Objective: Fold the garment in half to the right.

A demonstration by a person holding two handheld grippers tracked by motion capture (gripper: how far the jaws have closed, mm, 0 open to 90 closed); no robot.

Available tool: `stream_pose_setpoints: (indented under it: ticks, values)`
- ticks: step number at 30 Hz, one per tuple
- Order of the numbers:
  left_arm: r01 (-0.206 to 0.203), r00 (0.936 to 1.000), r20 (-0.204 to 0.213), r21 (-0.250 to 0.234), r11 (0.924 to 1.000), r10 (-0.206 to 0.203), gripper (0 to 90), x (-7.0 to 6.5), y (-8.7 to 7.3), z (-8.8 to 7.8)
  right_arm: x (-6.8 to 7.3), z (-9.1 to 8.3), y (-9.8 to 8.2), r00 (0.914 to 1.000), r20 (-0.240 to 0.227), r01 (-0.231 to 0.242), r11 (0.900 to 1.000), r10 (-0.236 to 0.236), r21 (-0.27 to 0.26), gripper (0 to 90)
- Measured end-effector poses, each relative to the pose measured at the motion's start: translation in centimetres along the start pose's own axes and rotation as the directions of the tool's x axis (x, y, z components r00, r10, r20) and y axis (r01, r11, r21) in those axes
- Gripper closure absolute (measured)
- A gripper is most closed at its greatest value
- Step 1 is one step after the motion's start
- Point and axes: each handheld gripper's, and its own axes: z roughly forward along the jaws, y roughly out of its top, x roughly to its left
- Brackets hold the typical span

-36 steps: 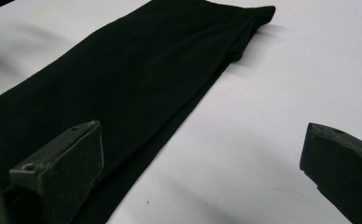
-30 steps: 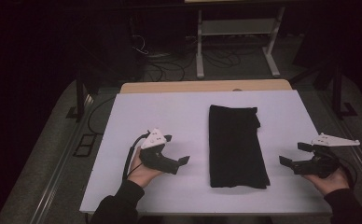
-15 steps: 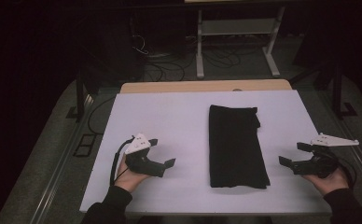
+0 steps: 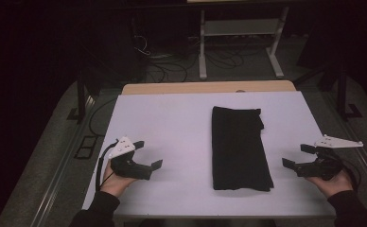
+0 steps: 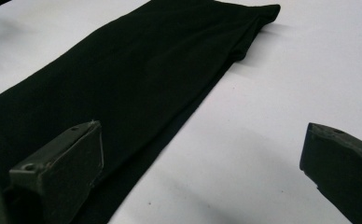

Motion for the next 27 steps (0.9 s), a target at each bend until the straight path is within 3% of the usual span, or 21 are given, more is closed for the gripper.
stream_pose_setpoints:
  ticks: [10, 15, 19, 24, 27]
  values:
    - [0.026, 0.9973, -0.069, -0.014, 0.9996, -0.027, 0.0, 1.7, -1.5, -2.2, 0.0, 0.0, 0.0, 1.0000, -0.003, 0.001, 1.000, -0.001, -0.001, 0.0]
    - [0.065, 0.9926, -0.101, -0.027, 0.9975, -0.067, 0.0, 2.7, -2.8, -3.3, 0.0, 0.1, 0.0, 1.0000, -0.005, 0.001, 1.000, -0.001, -0.001, 0.0]
    - [0.074, 0.9880, -0.133, -0.040, 0.9965, -0.079, 0.0, 3.2, -3.5, -4.1, 0.0, 0.1, 0.0, 1.0000, -0.007, 0.004, 1.000, -0.004, -0.003, 0.0]
    - [0.059, 0.9820, -0.180, 0.001, 0.9982, -0.058, 0.0, 3.6, -4.4, -4.7, 0.0, 0.2, 0.0, 0.9999, -0.013, -0.002, 1.000, 0.002, -0.001, 0.0]
    - [0.078, 0.9778, -0.194, -0.013, 0.9968, -0.079, 0.0, 3.8, -4.6, -5.1, -0.1, 0.3, 0.0, 0.9998, -0.019, -0.003, 1.000, 0.003, -0.003, 0.0]
